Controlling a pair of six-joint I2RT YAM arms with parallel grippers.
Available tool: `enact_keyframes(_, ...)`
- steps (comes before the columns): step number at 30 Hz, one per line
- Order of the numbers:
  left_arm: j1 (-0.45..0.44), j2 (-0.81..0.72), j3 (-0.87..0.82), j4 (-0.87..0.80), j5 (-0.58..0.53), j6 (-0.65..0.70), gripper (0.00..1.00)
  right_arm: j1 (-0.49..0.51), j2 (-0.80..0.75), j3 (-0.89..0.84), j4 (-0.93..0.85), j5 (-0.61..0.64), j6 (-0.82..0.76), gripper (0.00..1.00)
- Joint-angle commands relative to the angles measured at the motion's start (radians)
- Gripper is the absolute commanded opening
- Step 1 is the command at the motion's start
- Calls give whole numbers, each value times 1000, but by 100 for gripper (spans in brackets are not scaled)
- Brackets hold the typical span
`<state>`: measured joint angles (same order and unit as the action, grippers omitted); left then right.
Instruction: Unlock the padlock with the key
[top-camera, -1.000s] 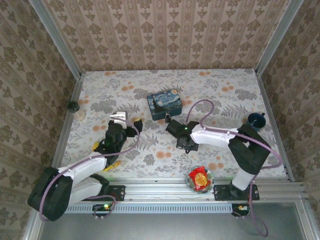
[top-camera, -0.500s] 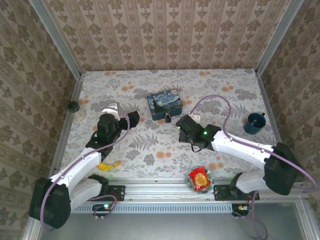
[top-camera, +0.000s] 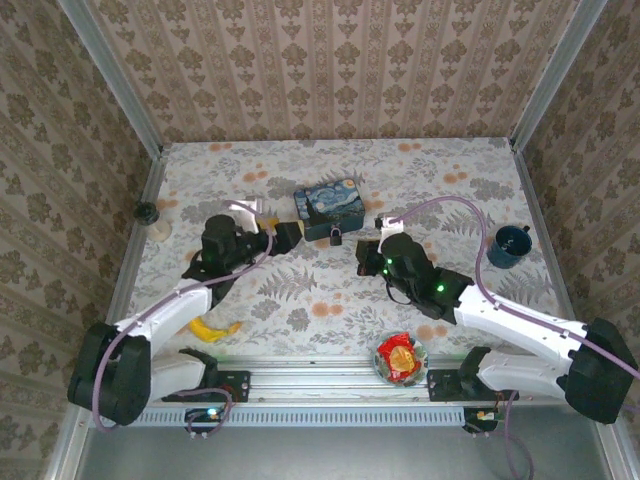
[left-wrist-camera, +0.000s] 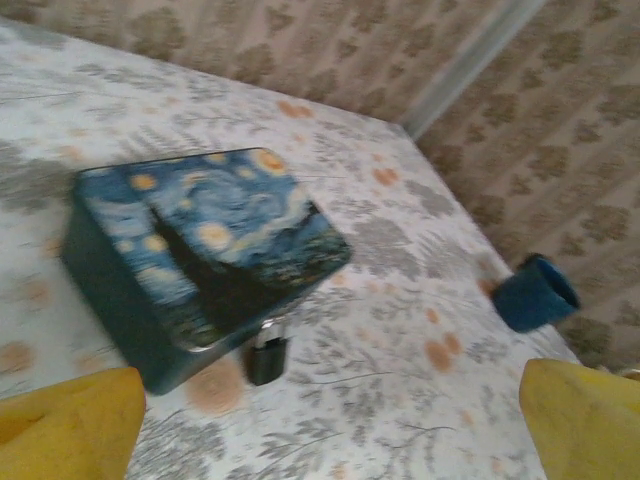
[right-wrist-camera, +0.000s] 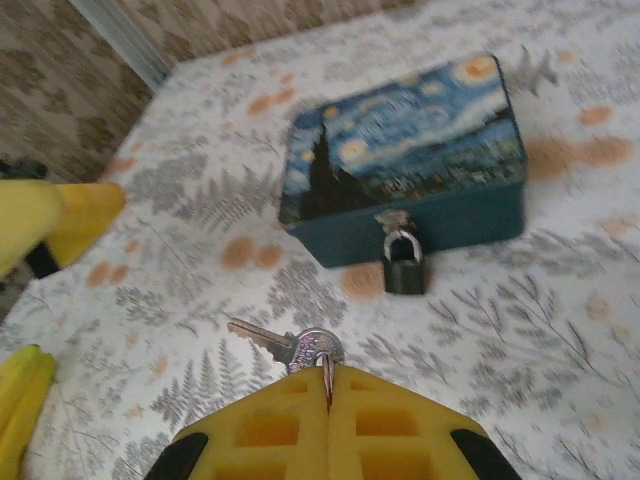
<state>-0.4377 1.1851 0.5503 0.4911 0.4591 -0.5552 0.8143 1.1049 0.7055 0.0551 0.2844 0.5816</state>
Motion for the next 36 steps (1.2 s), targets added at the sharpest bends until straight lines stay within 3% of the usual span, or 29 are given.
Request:
enact_keyframes(1, -59, 27, 61, 96, 142, -5, 96, 4, -15, -15, 182, -29, -71, 0)
enact_keyframes(11, -167, 132, 101, 255, 244, -34, 73, 6, 4, 3, 215, -62, -91, 0)
enact_keyframes(36, -180, 241, 148, 406, 300, -120, 6, 9, 7, 12, 219, -71, -88, 0)
